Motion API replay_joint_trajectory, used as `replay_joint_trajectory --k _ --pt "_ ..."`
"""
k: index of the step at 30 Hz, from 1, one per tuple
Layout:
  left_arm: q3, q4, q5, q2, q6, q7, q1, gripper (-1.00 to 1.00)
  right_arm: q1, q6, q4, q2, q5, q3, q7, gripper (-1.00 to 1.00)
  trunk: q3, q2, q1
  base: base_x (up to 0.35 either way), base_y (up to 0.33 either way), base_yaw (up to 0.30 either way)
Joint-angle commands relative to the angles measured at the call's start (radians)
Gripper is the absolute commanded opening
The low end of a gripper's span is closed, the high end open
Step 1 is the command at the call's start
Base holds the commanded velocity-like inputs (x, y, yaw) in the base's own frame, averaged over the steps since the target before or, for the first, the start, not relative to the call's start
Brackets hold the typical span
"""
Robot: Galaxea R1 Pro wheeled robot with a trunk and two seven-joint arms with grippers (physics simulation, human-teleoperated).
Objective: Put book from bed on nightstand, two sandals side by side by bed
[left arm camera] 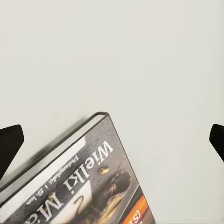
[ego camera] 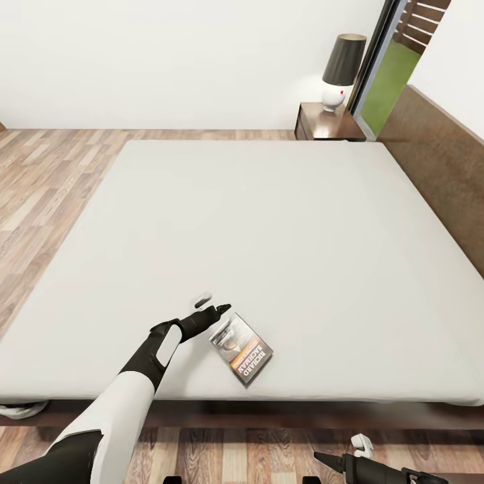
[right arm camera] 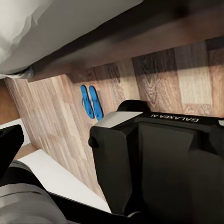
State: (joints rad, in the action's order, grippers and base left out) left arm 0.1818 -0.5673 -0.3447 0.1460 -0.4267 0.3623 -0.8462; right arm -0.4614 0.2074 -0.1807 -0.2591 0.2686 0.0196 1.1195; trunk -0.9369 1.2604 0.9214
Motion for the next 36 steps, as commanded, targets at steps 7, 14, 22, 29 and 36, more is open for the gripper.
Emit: replay_joint_trajectory --k 7,14,22,29,36 --pt "0.007 -0.002 -0.005 0.001 -0.009 0.003 -0.001 1.0 0.0 0.01 0.0 0.0 0.003 0.002 0.003 1.0 -0.016 0.036 0.019 0.0 0.0 0.0" --pt "0.007 -0.002 -0.005 0.001 -0.009 0.003 -0.001 1.0 0.0 0.01 0.0 0.0 0.003 0.002 0.003 1.0 -0.026 0.057 0.031 0.0 0.0 0.0" --pt "0.007 -0.001 -0.005 0.001 -0.009 0.003 -0.001 1.0 0.0 0.01 0.0 0.0 0.003 0.002 0.004 1.0 -0.035 0.078 0.042 0.0 0.0 0.0" --pt "0.007 -0.001 -0.005 0.001 -0.009 0.003 -0.001 1.0 0.0 0.01 0.0 0.0 0.003 0.002 0.003 1.0 -0.035 0.078 0.042 0.0 0.0 0.0" --pt "0.007 -0.001 -0.005 0.001 -0.009 0.003 -0.001 1.0 0.0 0.01 0.0 0.0 0.003 0.002 0.004 1.0 -0.035 0.078 0.042 0.0 0.0 0.0"
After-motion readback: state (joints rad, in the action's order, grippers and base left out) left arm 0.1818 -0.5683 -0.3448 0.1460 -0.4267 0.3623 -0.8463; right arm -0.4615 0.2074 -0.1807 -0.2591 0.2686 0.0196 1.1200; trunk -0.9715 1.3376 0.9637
